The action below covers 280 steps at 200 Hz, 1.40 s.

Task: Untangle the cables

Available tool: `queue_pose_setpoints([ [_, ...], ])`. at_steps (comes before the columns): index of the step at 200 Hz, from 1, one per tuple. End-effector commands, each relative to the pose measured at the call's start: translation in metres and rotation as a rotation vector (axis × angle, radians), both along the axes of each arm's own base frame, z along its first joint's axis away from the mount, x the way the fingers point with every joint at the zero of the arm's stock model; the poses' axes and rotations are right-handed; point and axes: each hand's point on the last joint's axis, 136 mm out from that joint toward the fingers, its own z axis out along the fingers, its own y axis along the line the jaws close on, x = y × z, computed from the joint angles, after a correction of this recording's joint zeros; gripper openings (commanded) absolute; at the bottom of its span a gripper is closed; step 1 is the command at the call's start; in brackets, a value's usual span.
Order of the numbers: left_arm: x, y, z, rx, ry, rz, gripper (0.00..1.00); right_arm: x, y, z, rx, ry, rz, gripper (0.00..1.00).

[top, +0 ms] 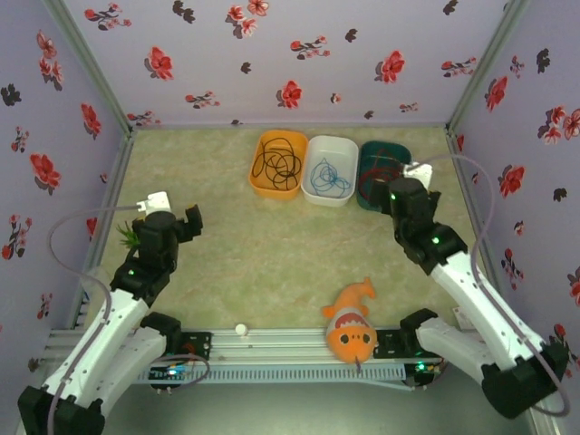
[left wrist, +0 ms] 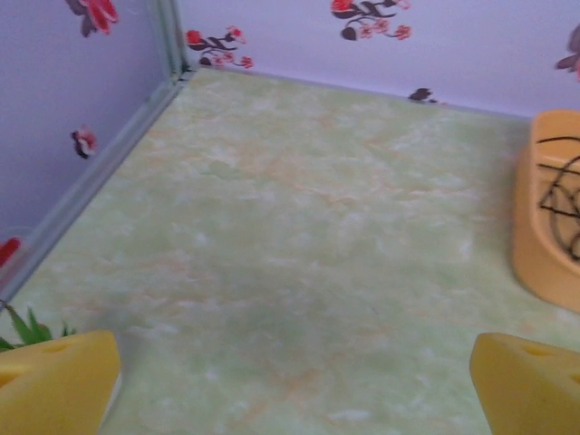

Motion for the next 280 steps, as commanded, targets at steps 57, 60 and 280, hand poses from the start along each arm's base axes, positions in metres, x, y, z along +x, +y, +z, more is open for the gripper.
queue_pose_setpoints([
  [57, 0.031, 0.056, -0.019, 0.174, -0.067, 0.156, 1.0, -0.037, -0.102, -0.044, -0.117, -0.13, -0.404, 1.0],
  [60, 0.032, 0.058, -0.021, 0.173, -0.064, 0.156, 1.0, -0.037, -0.103, -0.047, -0.114, -0.132, -0.407, 0.99],
  [280, 0.091, 0.026, -0.096, 0.036, -0.163, -0.227, 1.0, 0.044, -0.093, -0.131, -0.039, -0.163, -0.163, 0.99],
])
